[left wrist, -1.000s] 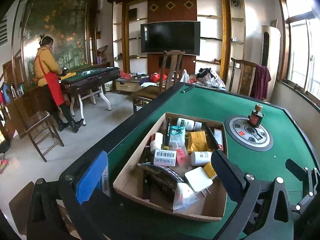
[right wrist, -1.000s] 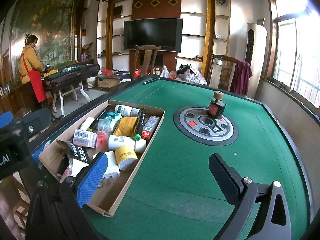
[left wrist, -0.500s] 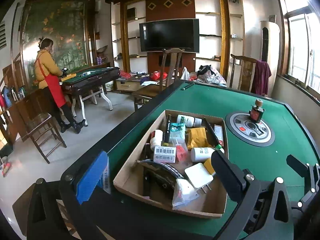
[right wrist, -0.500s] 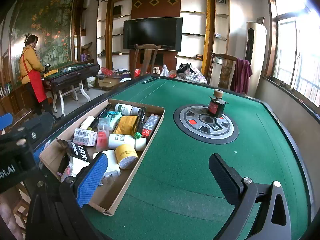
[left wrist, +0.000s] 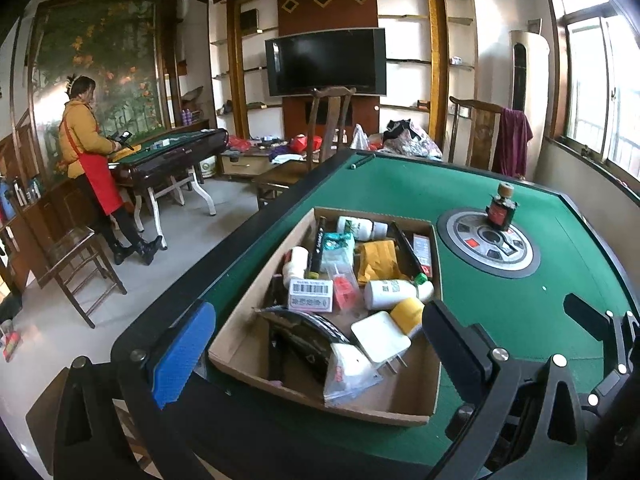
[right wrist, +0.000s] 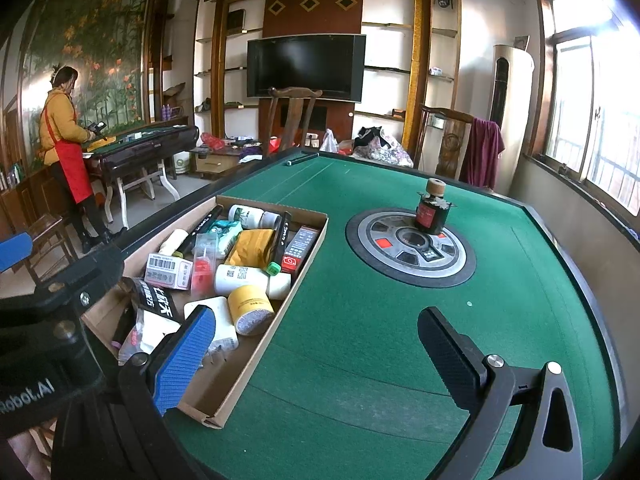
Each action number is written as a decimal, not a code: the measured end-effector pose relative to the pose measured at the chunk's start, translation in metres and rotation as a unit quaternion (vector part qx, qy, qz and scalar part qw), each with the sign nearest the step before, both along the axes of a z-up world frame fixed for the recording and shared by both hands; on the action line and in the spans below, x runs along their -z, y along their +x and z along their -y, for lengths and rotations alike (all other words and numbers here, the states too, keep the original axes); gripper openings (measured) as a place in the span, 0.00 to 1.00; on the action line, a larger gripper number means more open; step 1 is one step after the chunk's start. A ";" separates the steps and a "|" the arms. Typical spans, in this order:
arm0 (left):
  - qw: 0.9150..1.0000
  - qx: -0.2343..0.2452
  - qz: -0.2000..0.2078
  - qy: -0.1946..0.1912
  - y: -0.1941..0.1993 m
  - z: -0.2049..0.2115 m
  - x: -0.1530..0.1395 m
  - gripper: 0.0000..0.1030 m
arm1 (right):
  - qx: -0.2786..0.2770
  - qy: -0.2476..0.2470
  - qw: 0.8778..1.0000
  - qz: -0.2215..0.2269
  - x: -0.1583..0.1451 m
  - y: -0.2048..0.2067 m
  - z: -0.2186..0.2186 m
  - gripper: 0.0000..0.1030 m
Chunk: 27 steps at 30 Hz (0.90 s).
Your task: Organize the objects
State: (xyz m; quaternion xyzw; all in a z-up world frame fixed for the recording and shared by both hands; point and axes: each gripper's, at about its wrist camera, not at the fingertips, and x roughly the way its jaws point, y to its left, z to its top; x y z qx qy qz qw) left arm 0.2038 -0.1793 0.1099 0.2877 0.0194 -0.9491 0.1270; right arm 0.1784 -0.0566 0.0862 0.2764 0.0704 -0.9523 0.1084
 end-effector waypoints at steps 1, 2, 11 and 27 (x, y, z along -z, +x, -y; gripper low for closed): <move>1.000 0.002 0.006 0.001 -0.001 -0.001 0.001 1.00 | 0.000 0.001 1.000 0.000 0.000 0.000 -0.001 1.00; 1.000 0.005 0.011 0.003 -0.003 -0.001 0.002 1.00 | 0.001 0.001 1.000 0.000 0.000 -0.001 -0.002 1.00; 0.999 0.024 -0.020 0.038 -0.007 0.001 -0.007 1.00 | 0.000 -0.004 1.000 0.011 0.007 -0.012 -0.010 1.00; 1.000 0.023 -0.012 0.014 -0.045 -0.004 -0.016 1.00 | -0.032 0.038 0.999 0.006 -0.010 -0.037 0.008 1.00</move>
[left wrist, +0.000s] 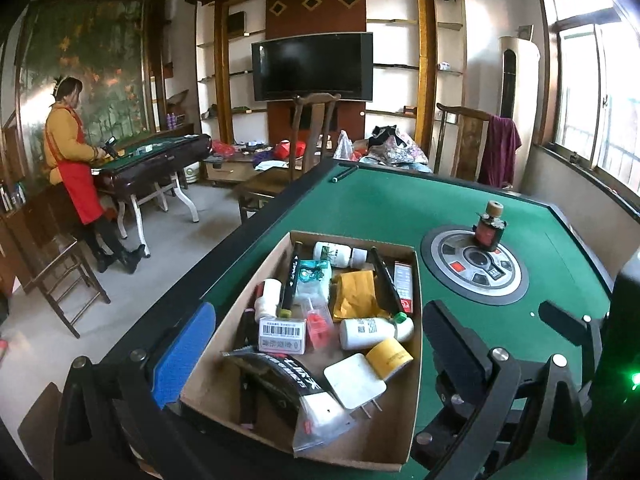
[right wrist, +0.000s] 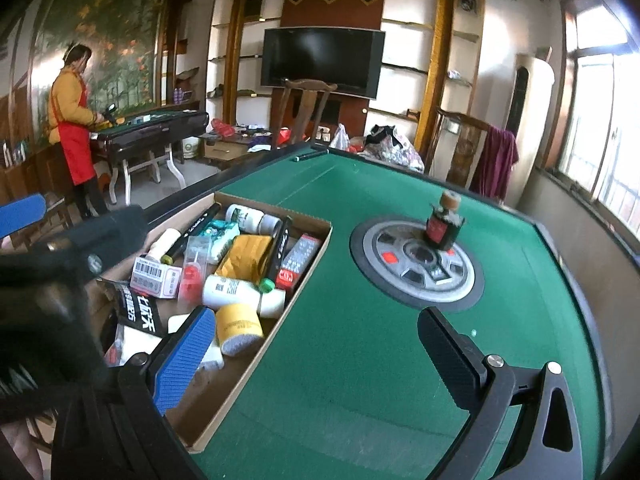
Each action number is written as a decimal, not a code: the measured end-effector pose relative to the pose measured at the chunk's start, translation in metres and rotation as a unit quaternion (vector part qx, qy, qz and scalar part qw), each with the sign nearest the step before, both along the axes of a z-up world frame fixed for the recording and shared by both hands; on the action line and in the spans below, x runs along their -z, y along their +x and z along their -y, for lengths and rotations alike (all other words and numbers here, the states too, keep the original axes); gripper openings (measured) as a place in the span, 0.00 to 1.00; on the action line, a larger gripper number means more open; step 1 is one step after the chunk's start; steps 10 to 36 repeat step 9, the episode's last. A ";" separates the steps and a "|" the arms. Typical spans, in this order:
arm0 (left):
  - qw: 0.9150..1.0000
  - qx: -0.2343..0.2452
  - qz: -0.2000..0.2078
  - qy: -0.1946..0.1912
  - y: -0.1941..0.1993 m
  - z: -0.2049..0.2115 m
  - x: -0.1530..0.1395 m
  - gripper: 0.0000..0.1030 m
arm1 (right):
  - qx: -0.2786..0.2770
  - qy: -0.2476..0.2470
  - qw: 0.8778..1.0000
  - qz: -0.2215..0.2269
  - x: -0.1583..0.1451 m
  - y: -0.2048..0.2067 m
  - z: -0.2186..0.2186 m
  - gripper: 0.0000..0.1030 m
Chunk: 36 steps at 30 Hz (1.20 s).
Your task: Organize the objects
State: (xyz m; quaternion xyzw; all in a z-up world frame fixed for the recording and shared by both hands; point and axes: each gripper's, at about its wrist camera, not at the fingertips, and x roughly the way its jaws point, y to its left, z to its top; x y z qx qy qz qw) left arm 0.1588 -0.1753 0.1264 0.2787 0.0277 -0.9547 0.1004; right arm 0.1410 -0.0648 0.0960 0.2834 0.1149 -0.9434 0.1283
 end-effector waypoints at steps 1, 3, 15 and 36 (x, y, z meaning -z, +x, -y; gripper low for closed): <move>1.000 -0.002 0.002 0.001 -0.001 0.001 0.000 1.00 | -0.002 0.000 1.000 0.001 -0.002 -0.002 0.001 1.00; 1.000 -0.009 0.009 0.007 -0.003 0.006 0.003 1.00 | -0.005 -0.001 1.000 0.003 -0.005 -0.006 0.004 1.00; 0.998 -0.033 0.030 0.032 -0.008 0.028 0.012 1.00 | -0.019 0.005 1.000 0.006 -0.003 -0.008 0.020 1.00; 0.998 -0.033 0.030 0.032 -0.008 0.028 0.012 1.00 | -0.019 0.005 1.000 0.006 -0.003 -0.008 0.020 1.00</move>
